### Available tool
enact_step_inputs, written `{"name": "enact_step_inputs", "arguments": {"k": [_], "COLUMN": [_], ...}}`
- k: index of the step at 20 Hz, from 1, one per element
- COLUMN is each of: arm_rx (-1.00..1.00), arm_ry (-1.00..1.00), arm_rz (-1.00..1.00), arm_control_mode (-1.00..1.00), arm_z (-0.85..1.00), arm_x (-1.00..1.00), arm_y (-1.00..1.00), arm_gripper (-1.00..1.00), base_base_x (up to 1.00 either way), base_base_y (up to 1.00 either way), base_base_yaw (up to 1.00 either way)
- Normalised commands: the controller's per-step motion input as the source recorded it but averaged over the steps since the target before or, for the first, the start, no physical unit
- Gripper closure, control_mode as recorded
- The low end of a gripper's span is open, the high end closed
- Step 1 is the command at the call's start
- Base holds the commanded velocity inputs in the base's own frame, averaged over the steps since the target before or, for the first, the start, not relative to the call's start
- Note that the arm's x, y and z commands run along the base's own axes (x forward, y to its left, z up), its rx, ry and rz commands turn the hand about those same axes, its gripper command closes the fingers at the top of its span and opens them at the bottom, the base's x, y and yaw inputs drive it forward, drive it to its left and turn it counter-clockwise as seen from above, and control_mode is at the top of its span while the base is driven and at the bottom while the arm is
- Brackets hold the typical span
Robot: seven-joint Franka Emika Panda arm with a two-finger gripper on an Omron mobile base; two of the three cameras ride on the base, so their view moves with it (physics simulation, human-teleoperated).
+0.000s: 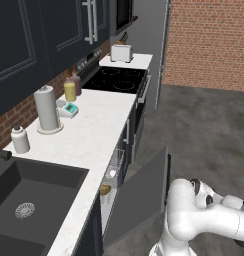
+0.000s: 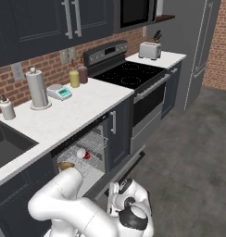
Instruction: Pick up the cup and bowl from the counter, place them in the dishwasher, and close the dishwasher door.
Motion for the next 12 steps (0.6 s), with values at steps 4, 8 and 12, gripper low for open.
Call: {"name": "enact_step_inputs", "arguments": {"k": [4,8,12], "arm_rx": [0.35,0.28,0.22], "arm_ry": [0.00,0.00,0.02], "arm_rz": [0.28,0.17,0.10], "arm_control_mode": [-1.00,-1.00,-1.00], "arm_z": [-0.98,-0.54,-0.72], "arm_x": [0.93,1.00,1.00], "arm_y": [0.85,1.00,1.00], "arm_gripper": [-1.00,-1.00,-1.00], "base_base_x": [0.00,0.00,0.00], "base_base_y": [0.00,0.00,0.00], "base_base_yaw": [0.00,0.00,0.00]}}
